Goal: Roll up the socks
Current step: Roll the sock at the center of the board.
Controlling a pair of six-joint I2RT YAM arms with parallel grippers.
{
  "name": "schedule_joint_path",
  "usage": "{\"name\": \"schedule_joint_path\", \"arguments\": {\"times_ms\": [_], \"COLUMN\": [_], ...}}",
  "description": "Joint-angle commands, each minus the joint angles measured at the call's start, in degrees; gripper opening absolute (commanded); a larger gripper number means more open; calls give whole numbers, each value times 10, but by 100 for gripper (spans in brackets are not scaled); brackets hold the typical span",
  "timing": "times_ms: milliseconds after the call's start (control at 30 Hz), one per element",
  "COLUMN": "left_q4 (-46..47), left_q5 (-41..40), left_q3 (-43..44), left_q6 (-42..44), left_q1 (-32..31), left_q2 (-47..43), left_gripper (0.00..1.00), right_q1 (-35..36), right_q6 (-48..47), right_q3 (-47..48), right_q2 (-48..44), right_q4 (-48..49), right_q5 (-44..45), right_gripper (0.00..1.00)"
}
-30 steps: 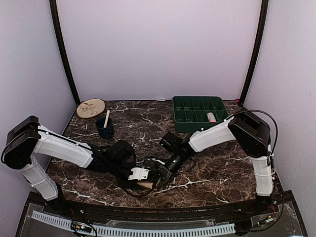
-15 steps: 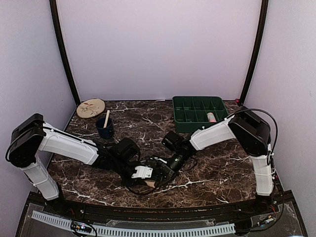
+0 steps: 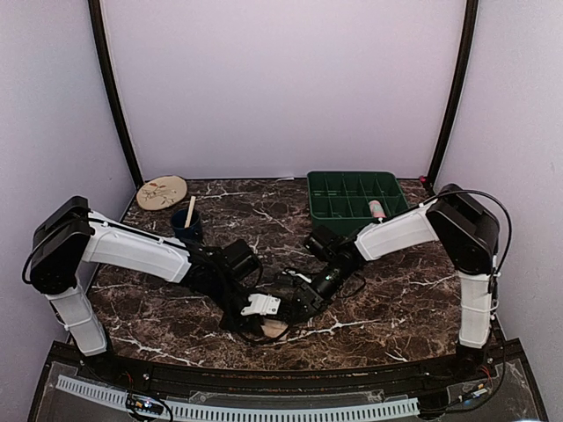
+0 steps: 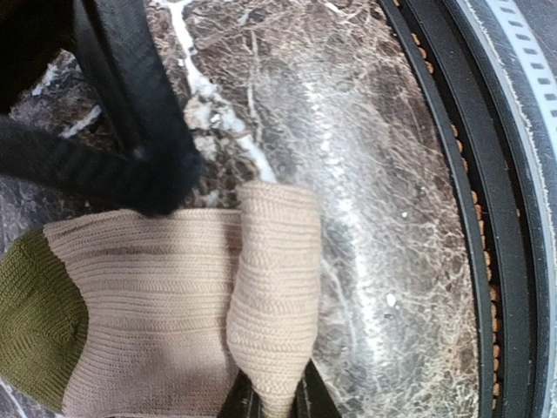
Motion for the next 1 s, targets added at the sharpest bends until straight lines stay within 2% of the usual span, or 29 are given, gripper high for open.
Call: {"name": "schedule_joint_path", "arguments": {"times_ms": [0, 133, 267, 333, 367, 400, 433, 633, 800, 933, 967], "left_q4": [-58, -73, -89, -92, -94, -95, -96, -95, -100, -105, -106], "left_q5": [34, 47, 62, 71, 76, 84, 88, 116, 122, 127, 130], "left_q3": [19, 30, 43, 48, 51, 53, 55, 56, 62, 68, 71], "left_q6": [-11, -18, -27, -32, -34, -37, -39, -48, -54, -60, -63], "left_q1": [-2, 0, 8, 13, 17, 21, 24, 39, 41, 49, 53], "left_q2": [1, 4, 8, 9, 9, 10, 11, 18, 34, 43, 46], "left_gripper": [7, 6, 6, 5, 5, 5, 5, 5, 5, 5, 5], "right_q1": [-7, -10, -14, -13, -14, -14, -13, 3, 3, -4, -10], "right_q6": [4, 14, 27, 40, 46, 52, 54, 51, 85, 75, 58], "right_q3": [-16, -52, -77, -98, -107, -119, -127, -173, -249, -287, -287], "right_q2": [-38, -78, -151, -203, -227, -257, -286, -416, -485, -524, -524], "right_q4": [15, 25, 35, 48, 54, 61, 66, 118, 237, 327, 338], "right_q5": [34, 87, 211, 292, 337, 376, 417, 606, 713, 702, 675], "right_gripper": [35, 38, 45, 60, 73, 96, 100, 100, 100, 100, 95]}}
